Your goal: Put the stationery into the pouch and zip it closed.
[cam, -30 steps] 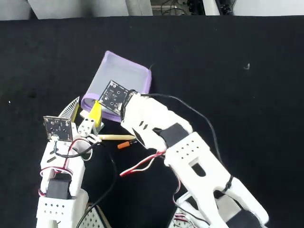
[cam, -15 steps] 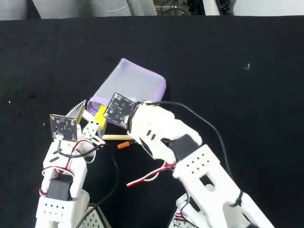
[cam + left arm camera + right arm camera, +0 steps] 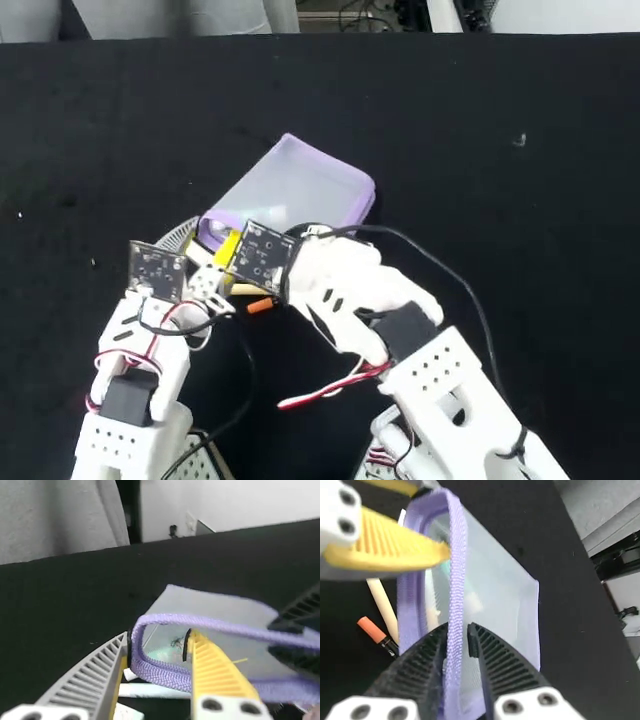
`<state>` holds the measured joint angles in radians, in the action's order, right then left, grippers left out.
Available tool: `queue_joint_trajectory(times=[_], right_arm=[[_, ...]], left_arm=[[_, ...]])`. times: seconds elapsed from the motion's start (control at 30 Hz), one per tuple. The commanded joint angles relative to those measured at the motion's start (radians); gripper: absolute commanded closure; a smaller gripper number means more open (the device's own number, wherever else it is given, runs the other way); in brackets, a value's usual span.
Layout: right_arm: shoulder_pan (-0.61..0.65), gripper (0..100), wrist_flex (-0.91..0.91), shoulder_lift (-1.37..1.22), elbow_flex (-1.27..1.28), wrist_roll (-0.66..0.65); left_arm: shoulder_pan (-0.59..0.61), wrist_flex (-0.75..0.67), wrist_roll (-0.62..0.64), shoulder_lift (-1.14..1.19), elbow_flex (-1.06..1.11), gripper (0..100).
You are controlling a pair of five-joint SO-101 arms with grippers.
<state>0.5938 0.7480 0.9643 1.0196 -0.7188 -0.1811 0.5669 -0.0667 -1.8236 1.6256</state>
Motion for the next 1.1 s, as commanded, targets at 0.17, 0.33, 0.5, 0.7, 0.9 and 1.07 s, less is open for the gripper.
queue_joint_trajectory(times=[0.17,0.33,0.5,0.7,0.9,1.07], right_arm=[[0.124,98.7,0.091,0.148,0.019,-0.083],[0.126,98.7,0.161,0.234,0.021,-0.133],[0.126,98.7,0.180,0.249,0.024,-0.146],[0.132,98.7,0.230,0.259,0.025,-0.203],[0.133,98.7,0.245,0.260,0.016,-0.207],[0.170,98.7,0.264,0.283,0.013,-0.206]], left_arm=[[-0.117,0.044,-0.011,-0.002,-0.071,81],[-0.116,0.115,-0.011,-0.003,-0.096,81],[-0.117,0.267,-0.011,-0.003,-0.191,81],[-0.120,0.402,-0.011,-0.003,-0.280,81],[-0.127,0.402,-0.017,-0.003,-0.285,80],[-0.113,0.359,-0.020,-0.003,-0.249,80]])
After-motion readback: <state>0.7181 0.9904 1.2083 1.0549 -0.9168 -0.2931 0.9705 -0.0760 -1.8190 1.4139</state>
